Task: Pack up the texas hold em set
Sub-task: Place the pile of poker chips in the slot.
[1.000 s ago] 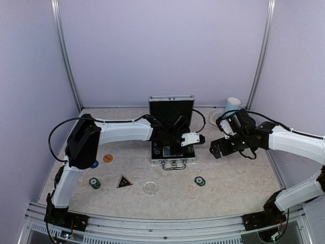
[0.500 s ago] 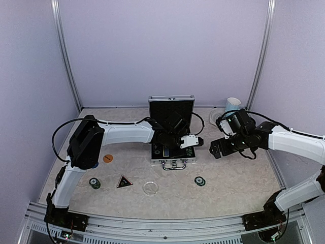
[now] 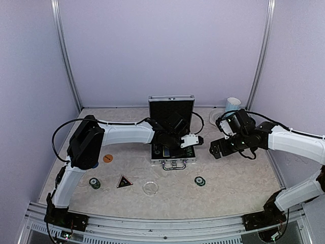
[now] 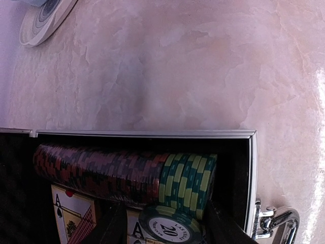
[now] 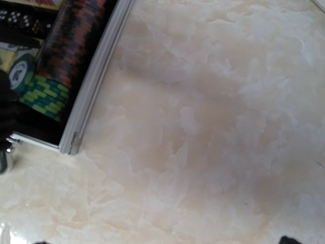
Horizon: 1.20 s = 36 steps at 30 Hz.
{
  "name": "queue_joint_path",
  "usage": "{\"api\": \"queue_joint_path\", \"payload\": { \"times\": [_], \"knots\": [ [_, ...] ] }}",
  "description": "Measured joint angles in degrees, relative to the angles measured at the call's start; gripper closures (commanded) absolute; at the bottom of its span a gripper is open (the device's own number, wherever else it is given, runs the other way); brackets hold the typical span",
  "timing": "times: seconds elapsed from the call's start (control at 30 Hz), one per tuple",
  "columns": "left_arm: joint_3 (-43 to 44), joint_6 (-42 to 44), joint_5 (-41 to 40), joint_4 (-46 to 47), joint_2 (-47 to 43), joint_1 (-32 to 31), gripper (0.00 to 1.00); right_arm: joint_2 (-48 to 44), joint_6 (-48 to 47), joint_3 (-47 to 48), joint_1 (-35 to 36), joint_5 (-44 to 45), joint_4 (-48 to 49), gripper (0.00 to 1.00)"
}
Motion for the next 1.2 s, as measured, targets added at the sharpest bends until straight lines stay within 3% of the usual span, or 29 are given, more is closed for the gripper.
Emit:
{"api": "queue_joint_path", "payload": {
  "times": [0.5,1.2],
  "knots": [
    [-0.15,-1.55,3.37,-1.75,-0.11,1.11,0.62,0.00,-0.55,0.13,0.00,-0.02,-0.61,0.01],
    [0.15,-2.67,7.26,-4.70,-0.50,3.56,0.58,0.00,-0.55,0.13,0.00,-0.22,-0.61,0.01]
  ]
}}
